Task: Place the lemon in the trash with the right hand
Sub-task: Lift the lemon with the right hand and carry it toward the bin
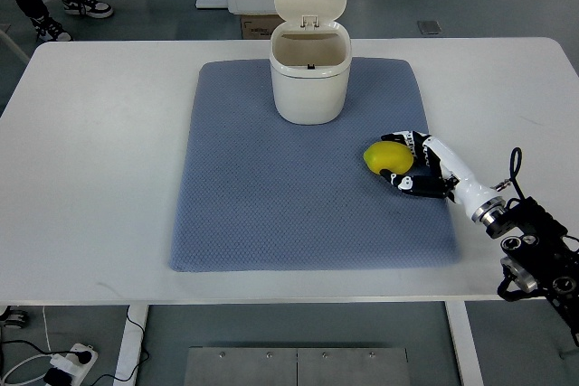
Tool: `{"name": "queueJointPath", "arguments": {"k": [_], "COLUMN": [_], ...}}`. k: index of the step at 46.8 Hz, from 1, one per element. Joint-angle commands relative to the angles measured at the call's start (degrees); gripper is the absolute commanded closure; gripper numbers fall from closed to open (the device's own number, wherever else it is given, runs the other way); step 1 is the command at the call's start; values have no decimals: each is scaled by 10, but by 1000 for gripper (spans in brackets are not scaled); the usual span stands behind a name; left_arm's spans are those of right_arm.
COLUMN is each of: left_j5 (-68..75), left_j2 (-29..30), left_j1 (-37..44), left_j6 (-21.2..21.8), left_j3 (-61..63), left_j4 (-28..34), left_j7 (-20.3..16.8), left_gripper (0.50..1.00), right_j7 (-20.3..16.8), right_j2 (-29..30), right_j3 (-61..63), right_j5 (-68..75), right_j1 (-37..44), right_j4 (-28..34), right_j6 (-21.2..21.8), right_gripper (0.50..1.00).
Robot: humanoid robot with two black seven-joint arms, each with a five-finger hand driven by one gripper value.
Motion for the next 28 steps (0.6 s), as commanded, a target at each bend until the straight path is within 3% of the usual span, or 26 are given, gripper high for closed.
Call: {"name": "queueJointPath", "arguments": {"k": [1, 10, 28], "left_j5": [0, 0, 0], "left_j2": [0, 0, 0], "left_j1": [0, 0, 0], "left_j6": [0, 0, 0], "left_j3": [0, 0, 0], "left_j4": [0, 0, 0], "left_j7": [0, 0, 0], "left_gripper": [500, 500, 500], "right_j7": [-15, -22, -73], "right_j2": [0, -14, -67], "right_j3": [2, 5, 0], "right_j5": [3, 6, 11], "right_j1": [7, 37, 119], "right_j4": [1, 2, 10], "right_j6": [-1, -1, 21], "right_gripper": [1000, 1000, 1000]}}
